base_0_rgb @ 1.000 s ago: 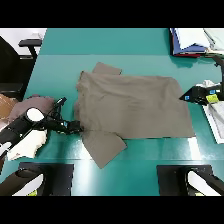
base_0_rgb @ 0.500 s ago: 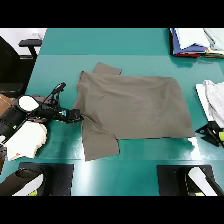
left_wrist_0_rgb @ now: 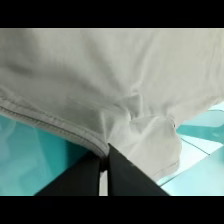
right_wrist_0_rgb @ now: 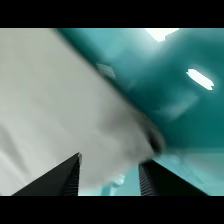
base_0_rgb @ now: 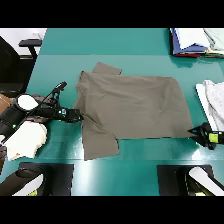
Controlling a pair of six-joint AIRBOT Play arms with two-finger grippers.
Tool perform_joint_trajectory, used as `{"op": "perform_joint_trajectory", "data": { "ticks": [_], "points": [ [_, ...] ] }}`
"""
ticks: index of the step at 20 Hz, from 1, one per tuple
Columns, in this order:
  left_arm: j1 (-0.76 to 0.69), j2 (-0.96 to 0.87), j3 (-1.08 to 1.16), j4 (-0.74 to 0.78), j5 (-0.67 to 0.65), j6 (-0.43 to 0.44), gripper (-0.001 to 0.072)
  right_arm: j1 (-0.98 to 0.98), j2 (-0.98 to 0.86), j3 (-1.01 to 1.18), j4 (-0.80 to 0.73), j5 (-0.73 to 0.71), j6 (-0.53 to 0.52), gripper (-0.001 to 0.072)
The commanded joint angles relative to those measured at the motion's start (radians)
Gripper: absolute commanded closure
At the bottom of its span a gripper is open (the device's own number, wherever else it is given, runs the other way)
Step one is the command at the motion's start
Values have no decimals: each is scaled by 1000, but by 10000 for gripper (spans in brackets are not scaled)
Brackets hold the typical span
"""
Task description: Fold the shirts.
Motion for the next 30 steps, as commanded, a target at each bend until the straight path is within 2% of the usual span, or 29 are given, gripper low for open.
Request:
{"op": "perform_joint_trajectory", "data": {
  "ticks": [1, 3, 4, 5, 9, 12, 16, 20, 23, 25, 27, 30],
  "points": [
    [0, 1, 1, 1, -2, 5, 679, 117, -85, -3, 62, -137, -13, 411],
    [0, 1, 3, 1, -2, 5, 680, 214, -111, 36, 63, -153, -14, 604],
    [0, 3, 15, 5, -6, 5, 680, 256, -109, 69, 61, -149, -14, 667],
    [0, 11, 35, 22, -10, 2, 680, 296, -92, 116, 61, -136, -14, 696],
    [1, 108, 269, 184, -52, -75, 680, 398, 58, 378, 60, -84, -14, 697],
    [1, 187, 579, 272, -119, -93, 680, 423, 173, 668, 61, -24, -13, 696],
    [1, 213, 1066, 292, -137, -95, 680, 402, 266, 1062, 41, 24, -12, 697],
    [1, 213, 1385, 293, -92, -142, 681, 318, 264, 1376, 41, 135, 13, 697],
    [1, 215, 1444, 293, -29, -150, 681, 249, 192, 1595, 41, 257, 76, 698],
    [1, 207, 1433, 321, -34, -149, 681, 235, 147, 1674, 41, 308, 105, 698],
    [1, 198, 1351, 411, -64, -167, 680, 237, 114, 1663, 43, 325, 122, 699],
    [1, 141, 1168, 556, -156, -202, 680, 253, 66, 1493, 39, 349, 139, 699]
  ]
}}
